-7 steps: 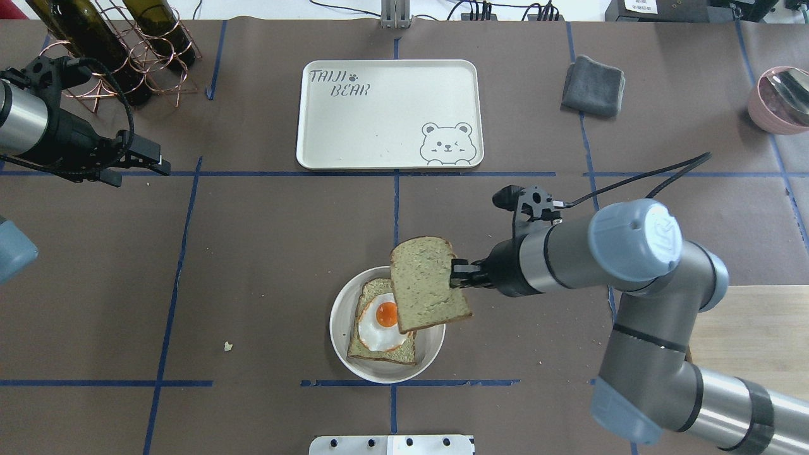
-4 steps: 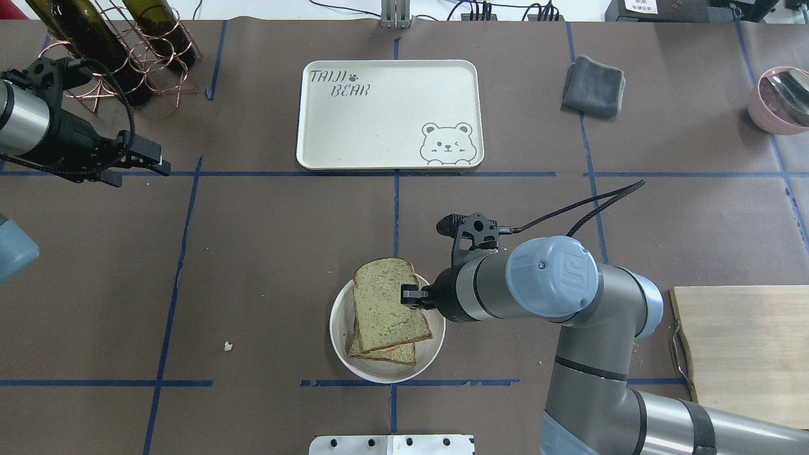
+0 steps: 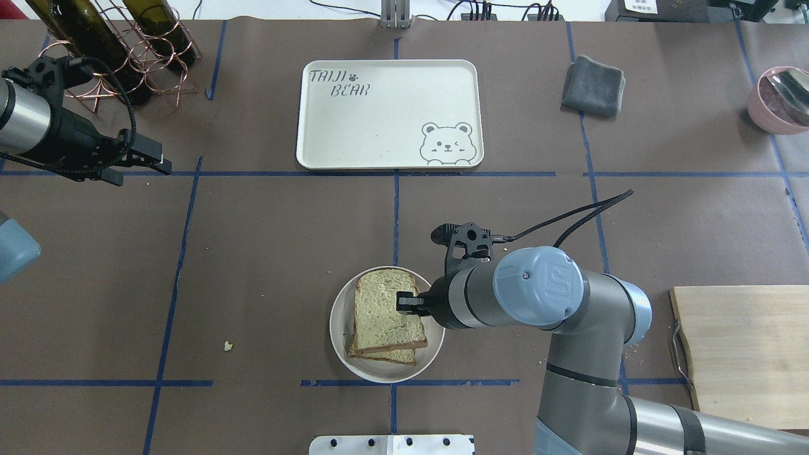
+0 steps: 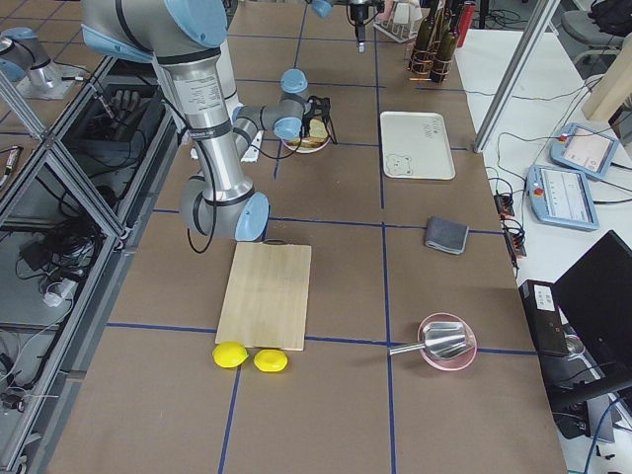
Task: Make sandwich and place on tray
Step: 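Lower the bread onto the egg toast and open the right gripper, then withdraw the right gripper while the left gripper reaches toward the plate rim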
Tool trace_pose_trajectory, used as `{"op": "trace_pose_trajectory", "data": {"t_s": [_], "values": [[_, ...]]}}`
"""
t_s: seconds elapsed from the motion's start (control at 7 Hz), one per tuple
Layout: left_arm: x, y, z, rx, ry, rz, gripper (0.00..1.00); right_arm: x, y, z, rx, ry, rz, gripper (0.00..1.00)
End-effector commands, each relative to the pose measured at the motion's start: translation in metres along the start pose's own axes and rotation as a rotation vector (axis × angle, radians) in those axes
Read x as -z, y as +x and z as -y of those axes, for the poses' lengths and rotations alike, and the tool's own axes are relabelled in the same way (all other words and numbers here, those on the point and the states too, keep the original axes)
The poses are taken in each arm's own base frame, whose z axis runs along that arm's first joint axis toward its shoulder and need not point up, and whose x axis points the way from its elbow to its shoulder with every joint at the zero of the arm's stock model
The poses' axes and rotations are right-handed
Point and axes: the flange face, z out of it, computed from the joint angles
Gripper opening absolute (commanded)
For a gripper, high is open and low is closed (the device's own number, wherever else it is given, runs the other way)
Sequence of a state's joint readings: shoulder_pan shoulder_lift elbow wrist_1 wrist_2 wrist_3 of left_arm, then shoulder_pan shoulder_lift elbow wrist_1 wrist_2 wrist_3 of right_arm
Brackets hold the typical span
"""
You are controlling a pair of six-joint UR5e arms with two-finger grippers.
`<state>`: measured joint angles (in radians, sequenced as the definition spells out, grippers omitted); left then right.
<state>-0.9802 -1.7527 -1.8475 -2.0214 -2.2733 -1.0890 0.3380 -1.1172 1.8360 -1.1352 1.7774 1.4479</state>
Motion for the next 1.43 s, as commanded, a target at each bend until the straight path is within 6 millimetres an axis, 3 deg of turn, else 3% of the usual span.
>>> {"op": "trace_pose_trajectory", "data": {"t_s": [0.0,0.29,0.57,1.0,1.29], "values": [[-0.006,0.023,-0.003,-0.030,-0.005,-0.018,1.00,0.023,0.001,0.024,-0.022,0.015,-0.008,1.00],[-0.053,0.076,-0.043,-0.040,0.003,-0.004,1.00,0.071,0.020,0.075,-0.098,0.011,-0.122,1.00],[-0.091,0.133,-0.091,0.019,-0.021,-0.022,0.98,0.097,0.052,0.119,-0.028,-0.013,-0.249,1.00],[-0.132,0.185,-0.161,0.064,-0.068,-0.038,0.71,0.136,0.099,0.157,0.146,-0.057,-0.409,1.00],[-0.166,0.199,-0.198,0.049,-0.096,0.002,0.56,0.153,0.115,0.171,0.132,-0.090,-0.383,1.00]]}}
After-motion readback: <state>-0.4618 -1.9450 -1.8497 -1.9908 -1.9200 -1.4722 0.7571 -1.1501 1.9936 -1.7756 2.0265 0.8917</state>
